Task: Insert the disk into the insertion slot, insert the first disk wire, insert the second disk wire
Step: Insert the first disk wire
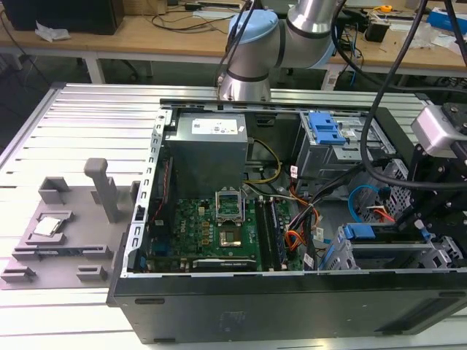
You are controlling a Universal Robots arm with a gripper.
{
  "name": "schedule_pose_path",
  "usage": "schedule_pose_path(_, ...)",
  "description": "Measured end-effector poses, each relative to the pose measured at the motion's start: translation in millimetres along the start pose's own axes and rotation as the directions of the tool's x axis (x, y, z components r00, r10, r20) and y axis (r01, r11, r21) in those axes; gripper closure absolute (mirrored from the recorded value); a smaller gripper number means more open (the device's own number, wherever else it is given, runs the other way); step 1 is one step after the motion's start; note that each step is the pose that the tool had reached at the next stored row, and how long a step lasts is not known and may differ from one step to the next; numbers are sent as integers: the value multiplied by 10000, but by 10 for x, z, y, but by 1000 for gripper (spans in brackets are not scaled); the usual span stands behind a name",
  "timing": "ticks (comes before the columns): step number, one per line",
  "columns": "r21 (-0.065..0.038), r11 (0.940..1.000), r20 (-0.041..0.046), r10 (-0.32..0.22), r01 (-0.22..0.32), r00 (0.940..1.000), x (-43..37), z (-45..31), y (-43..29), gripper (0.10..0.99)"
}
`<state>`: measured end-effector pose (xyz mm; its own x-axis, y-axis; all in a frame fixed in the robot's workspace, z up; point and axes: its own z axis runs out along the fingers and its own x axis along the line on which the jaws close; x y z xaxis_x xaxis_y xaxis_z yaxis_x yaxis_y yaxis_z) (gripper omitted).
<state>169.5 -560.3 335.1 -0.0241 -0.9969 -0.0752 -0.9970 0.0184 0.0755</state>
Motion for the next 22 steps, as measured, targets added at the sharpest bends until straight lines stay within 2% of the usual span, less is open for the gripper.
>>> schedule_pose_path(3,-3,10000,20,0,0,10000,3,12,0,898)
schedule_pose_path(4,-1,10000,8,0,0,10000,3,7,0,835)
schedule_pose_path(5,0,10000,4,1,-1,10000,1,-30,3,835)
schedule_pose_path(9,1,10000,5,1,-1,10000,-23,-227,18,835)
schedule_pose_path(10,2,10000,-14,2,-2,10000,-46,-330,26,835)
schedule_pose_path(11,3,10000,-15,2,-2,10000,-51,-370,29,851)
schedule_pose_path(13,5,10000,-29,3,-3,10000,-64,-461,36,980)
schedule_pose_path(16,9,10000,-54,4,-4,10000,-81,-644,50,980)
schedule_pose_path(22,8,10000,-51,4,-4,10000,-82,-651,51,980)
